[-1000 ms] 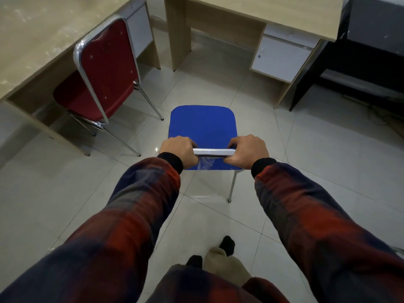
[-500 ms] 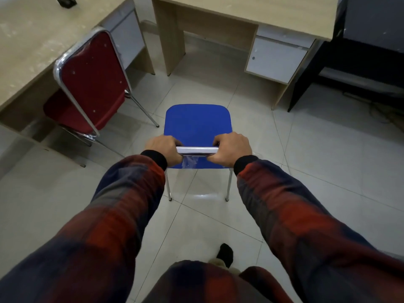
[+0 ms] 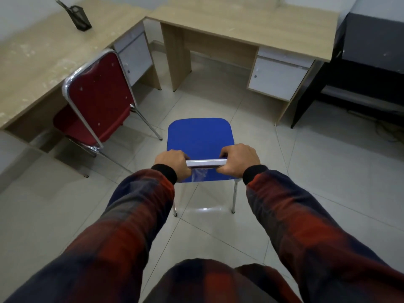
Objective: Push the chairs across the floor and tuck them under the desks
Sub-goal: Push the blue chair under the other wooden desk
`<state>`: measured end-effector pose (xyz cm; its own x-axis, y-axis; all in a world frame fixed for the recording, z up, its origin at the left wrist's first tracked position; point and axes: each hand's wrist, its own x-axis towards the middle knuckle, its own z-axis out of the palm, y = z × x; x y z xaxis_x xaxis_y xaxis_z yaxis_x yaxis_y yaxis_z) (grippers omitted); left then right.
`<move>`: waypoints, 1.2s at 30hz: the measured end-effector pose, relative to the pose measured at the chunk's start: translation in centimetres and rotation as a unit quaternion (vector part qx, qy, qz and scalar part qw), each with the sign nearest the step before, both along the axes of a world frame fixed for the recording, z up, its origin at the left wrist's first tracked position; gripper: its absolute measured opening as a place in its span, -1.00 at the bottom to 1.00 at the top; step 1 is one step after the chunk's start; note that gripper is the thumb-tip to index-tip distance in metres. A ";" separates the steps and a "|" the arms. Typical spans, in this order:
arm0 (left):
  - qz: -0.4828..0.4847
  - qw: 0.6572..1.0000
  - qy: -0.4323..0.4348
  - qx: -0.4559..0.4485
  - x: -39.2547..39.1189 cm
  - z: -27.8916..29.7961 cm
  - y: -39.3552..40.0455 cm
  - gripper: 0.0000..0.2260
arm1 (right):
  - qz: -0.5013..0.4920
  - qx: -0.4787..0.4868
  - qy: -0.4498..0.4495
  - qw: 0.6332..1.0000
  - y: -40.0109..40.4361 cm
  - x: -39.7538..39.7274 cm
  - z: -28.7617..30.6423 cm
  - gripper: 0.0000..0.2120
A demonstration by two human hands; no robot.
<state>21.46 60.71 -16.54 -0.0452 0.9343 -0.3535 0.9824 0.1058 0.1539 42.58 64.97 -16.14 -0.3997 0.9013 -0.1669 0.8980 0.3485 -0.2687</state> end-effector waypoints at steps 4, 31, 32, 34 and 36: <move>-0.016 0.999 -0.023 0.037 -0.9 0.1 0.0 -0.79 | -0.022 -0.012 -0.023 0.999 -0.2 -0.8 0.0 -0.58; -0.007 0.990 0.027 0.138 -6.0 -0.5 0.3 -0.73 | 0.014 -0.025 -0.010 1.000 1.3 -6.0 -0.5 -0.68; -0.010 0.988 0.022 0.150 -5.3 -0.5 0.9 -0.74 | 0.012 -0.026 -0.011 1.000 2.1 -5.5 -0.3 -0.66; -0.011 0.986 0.011 0.164 -3.8 -0.8 1.5 -0.75 | 0.016 -0.036 -0.023 0.999 3.5 -4.0 0.0 -0.63; -0.019 0.984 0.010 0.177 -2.8 -1.3 2.6 -0.77 | 0.004 -0.029 -0.030 0.999 4.7 -2.9 0.2 -0.65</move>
